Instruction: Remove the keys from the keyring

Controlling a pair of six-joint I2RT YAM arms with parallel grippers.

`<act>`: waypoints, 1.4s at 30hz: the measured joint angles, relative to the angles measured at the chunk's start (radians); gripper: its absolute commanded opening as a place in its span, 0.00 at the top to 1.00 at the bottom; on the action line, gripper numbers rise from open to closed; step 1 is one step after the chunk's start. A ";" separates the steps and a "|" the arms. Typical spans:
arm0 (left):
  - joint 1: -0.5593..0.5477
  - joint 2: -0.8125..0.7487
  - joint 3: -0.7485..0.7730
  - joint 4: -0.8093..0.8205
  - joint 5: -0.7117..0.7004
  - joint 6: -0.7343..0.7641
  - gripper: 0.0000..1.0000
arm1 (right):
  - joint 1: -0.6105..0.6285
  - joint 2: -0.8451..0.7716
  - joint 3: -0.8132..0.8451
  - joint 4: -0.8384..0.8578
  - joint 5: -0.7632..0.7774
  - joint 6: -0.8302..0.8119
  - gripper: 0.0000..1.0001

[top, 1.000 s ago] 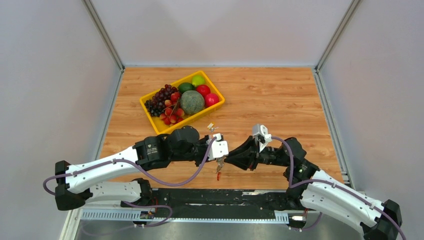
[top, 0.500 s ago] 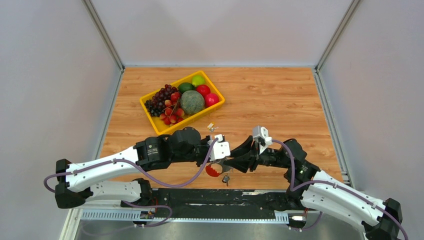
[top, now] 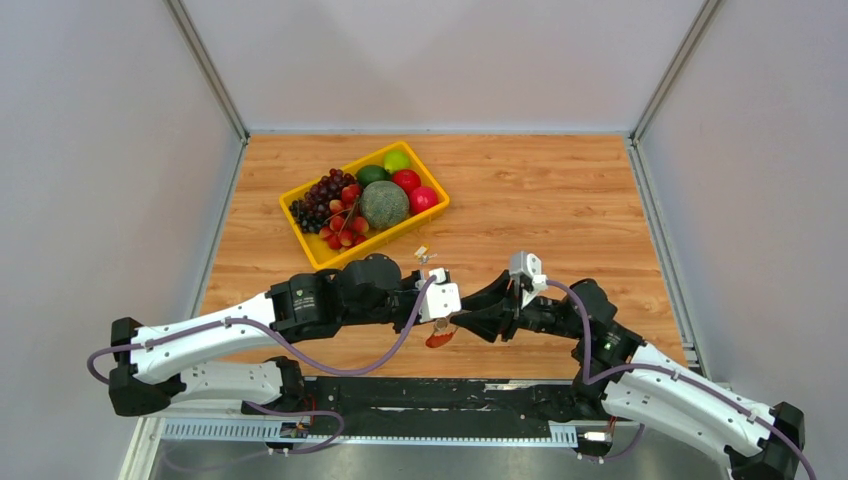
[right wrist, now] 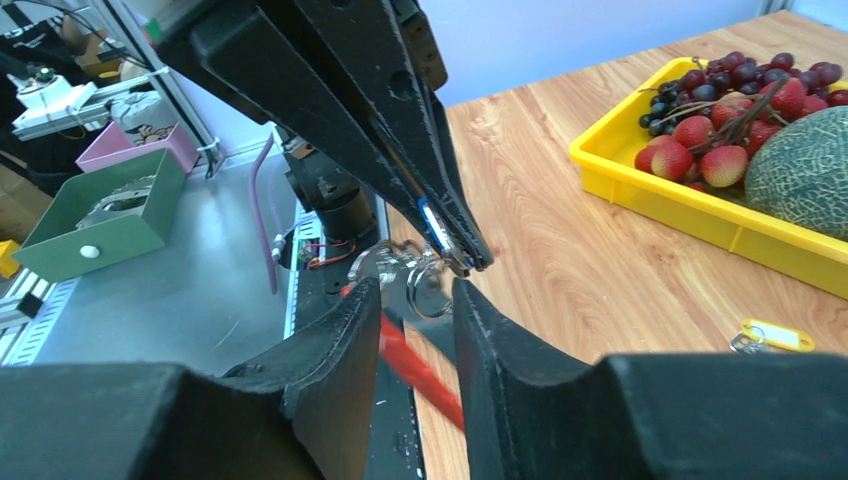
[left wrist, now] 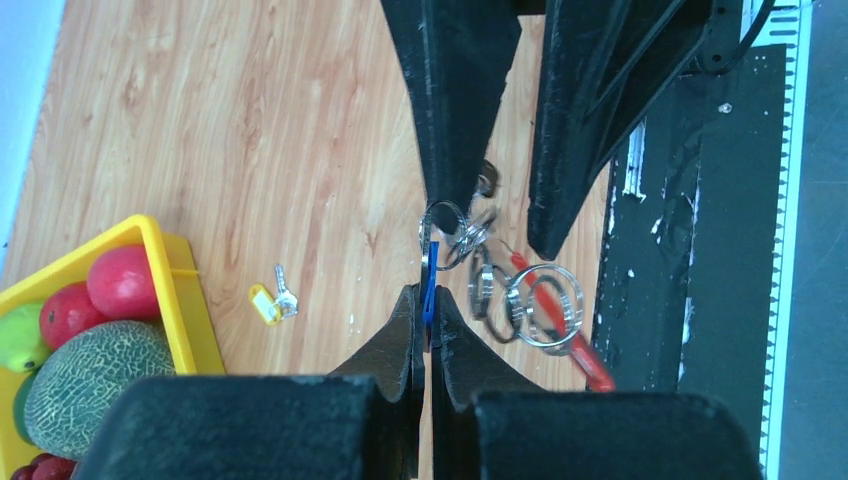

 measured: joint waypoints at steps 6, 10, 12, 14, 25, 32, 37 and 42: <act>-0.006 0.000 0.010 0.001 0.000 0.000 1.00 | 0.000 -0.018 0.000 -0.019 0.034 -0.013 0.63; -0.008 0.000 0.010 0.001 0.002 -0.001 1.00 | 0.000 -0.023 0.000 -0.019 0.046 -0.017 0.77; -0.011 0.002 0.010 0.001 0.002 -0.002 1.00 | 0.000 -0.023 0.000 -0.019 0.048 -0.023 0.96; -0.011 0.006 0.010 0.002 -0.002 -0.002 1.00 | 0.001 -0.023 0.000 -0.018 0.043 -0.024 1.00; -0.015 0.012 0.010 0.017 -0.046 -0.043 1.00 | 0.000 -0.086 -0.004 -0.061 0.068 -0.031 1.00; -0.018 0.014 0.010 0.053 -0.036 -0.062 1.00 | 0.000 -0.222 -0.024 -0.074 0.143 -0.031 1.00; -0.018 0.014 0.002 0.085 0.027 -0.071 1.00 | 0.000 -0.230 -0.027 -0.076 0.163 -0.031 1.00; -0.018 0.041 -0.004 0.115 0.083 -0.087 1.00 | 0.000 -0.231 -0.028 -0.073 0.165 -0.030 1.00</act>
